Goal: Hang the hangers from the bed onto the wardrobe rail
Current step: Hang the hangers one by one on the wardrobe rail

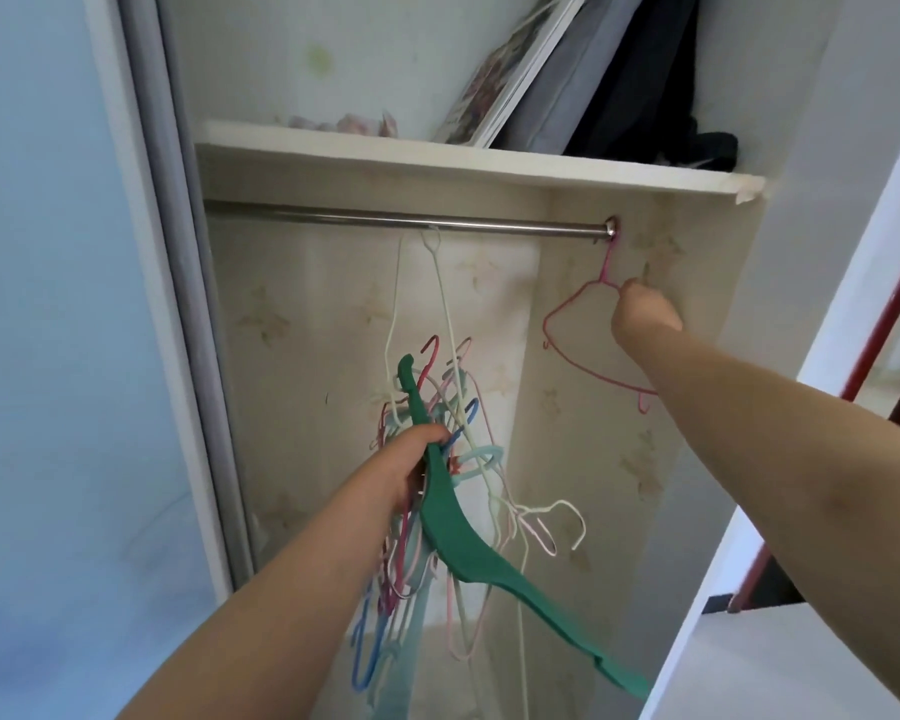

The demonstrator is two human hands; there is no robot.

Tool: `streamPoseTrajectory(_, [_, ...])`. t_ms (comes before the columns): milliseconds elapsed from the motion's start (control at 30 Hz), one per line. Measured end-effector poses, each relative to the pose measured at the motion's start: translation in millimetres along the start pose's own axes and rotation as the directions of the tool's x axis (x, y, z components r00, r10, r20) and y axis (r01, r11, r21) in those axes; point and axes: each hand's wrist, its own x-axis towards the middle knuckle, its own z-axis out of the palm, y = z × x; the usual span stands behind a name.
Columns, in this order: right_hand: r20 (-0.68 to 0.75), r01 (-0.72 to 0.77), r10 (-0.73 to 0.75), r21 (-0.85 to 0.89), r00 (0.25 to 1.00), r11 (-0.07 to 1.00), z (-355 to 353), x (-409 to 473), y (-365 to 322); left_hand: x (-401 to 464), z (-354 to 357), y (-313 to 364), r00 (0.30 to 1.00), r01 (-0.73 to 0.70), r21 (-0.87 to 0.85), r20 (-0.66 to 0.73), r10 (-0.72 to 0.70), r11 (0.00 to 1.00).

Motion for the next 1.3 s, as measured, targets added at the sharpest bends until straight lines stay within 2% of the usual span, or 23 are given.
streamPoseTrajectory(133, [0.034, 0.001, 0.006, -0.19, 0.999, 0.982, 6.2, -6.6, -9.9, 2.1, -6.0, -0.3, 1.0, -0.018, -0.011, -0.002, 0.018, 1.0])
streamPoseTrajectory(233, [0.079, -0.065, 0.088, -0.252, 0.993, 0.966, 3.9, -18.0, -15.1, 0.0, -11.0, -3.9, 1.0, -0.023, -0.018, -0.007, 0.023, 1.0])
streamPoseTrajectory(300, [0.04, -0.072, 0.087, -0.285, 0.995, 0.956, 6.8, -33.9, -16.6, -0.1, -15.0, -7.1, 1.0, -0.012, -0.011, -0.002, 0.012, 1.0])
streamPoseTrajectory(367, [-0.122, 0.092, -0.134, -0.302, 0.983, 0.949, 15.8, -58.2, -19.7, -3.6, -16.6, -9.9, 1.0, 0.002, -0.014, 0.021, -0.002, 1.0])
streamPoseTrajectory(400, [-0.185, 0.216, -0.275, -0.287, 0.943, 0.933, 22.1, -74.1, -22.5, -5.3, -17.7, -11.2, 1.0, 0.008, -0.022, 0.03, -0.007, 1.0])
streamPoseTrajectory(433, [-0.193, 0.337, -0.386, -0.242, 0.902, 0.91, 29.8, -91.5, -25.7, -5.5, -18.7, -13.2, 0.999, 0.014, -0.034, 0.031, -0.013, 0.999])
streamPoseTrajectory(467, [-0.112, 0.406, -0.422, -0.139, 0.9, 0.903, 35.3, -110.3, -29.5, -5.9, -19.4, -15.2, 0.999, 0.02, -0.043, 0.034, -0.018, 0.999])
streamPoseTrajectory(500, [0.023, 0.4, -0.399, 0.003, 0.916, 0.917, 38.2, -128.9, -34.0, -6.8, -19.9, -16.8, 0.999, 0.023, -0.048, 0.034, -0.021, 0.999])
streamPoseTrajectory(533, [0.205, 0.326, -0.355, 0.164, 0.912, 0.931, 40.0, -146.2, -39.1, -8.1, -20.1, -18.2, 0.999, 0.021, -0.048, 0.033, -0.02, 0.999])
streamPoseTrajectory(567, [0.356, 0.206, -0.327, 0.337, 0.875, 0.919, 39.8, -161.7, -43.8, -8.6, -20.0, -19.9, 0.999, 0.018, -0.047, 0.034, -0.016, 0.999])
streamPoseTrajectory(633, [0.479, 0.039, -0.342, 0.537, 0.808, 0.843, 40.2, -189.3, -51.5, -9.2, -18.6, -22.1, 0.999, 0.017, -0.037, 0.05, -0.015, 0.999])
streamPoseTrajectory(733, [0.435, 0.106, -0.37, 0.52, 0.821, 0.847, 42.2, -223.2, -60.3, -12.8, -14.5, -23.3, 0.998, 0.013, 0.019, 0.065, -0.014, 1.0])
streamPoseTrajectory(833, [0.427, 0.259, -0.377, 0.31, 0.822, 0.915, 43.7, -247.1, -66.6, -15.4, -9.5, -26.4, 0.997, 0.028, 0.021, 0.072, -0.029, 0.999])
streamPoseTrajectory(900, [0.44, 0.286, -0.352, 0.211, 0.826, 0.935, 45.5, -260.5, -67.5, -14.7, -6.7, -29.7, 0.998, 0.02, 0.032, 0.065, -0.022, 0.999])
streamPoseTrajectory(967, [0.446, 0.251, -0.324, 0.216, 0.834, 0.944, 49.8, -271.8, -64.4, -17.0, -5.8, -31.7, 0.998, 0.02, 0.05, 0.056, -0.023, 0.999])
streamPoseTrajectory(1100, [0.441, 0.058, -0.196, 0.307, 0.876, 0.95, 52.1, -285.5, -52.9, -19.0, -6.1, -34.7, 0.999, 0.009, 0.023, 0.045, -0.01, 1.0])
streamPoseTrajectory(1200, [0.439, -0.006, -0.152, 0.337, 0.885, 0.942, 53.5, -294.3, -47.4, -20.5, -4.6, -36.8, 0.999, -0.008, 0.025, 0.038, 0.007, 1.0])
streamPoseTrajectory(1300, [0.432, -0.07, -0.092, 0.345, 0.897, 0.936, 53.9, -294.2, -45.7, -21.5, -2.3, -38.5, 1.0, -0.013, 0.109, 0.009, 0.012, 0.994])
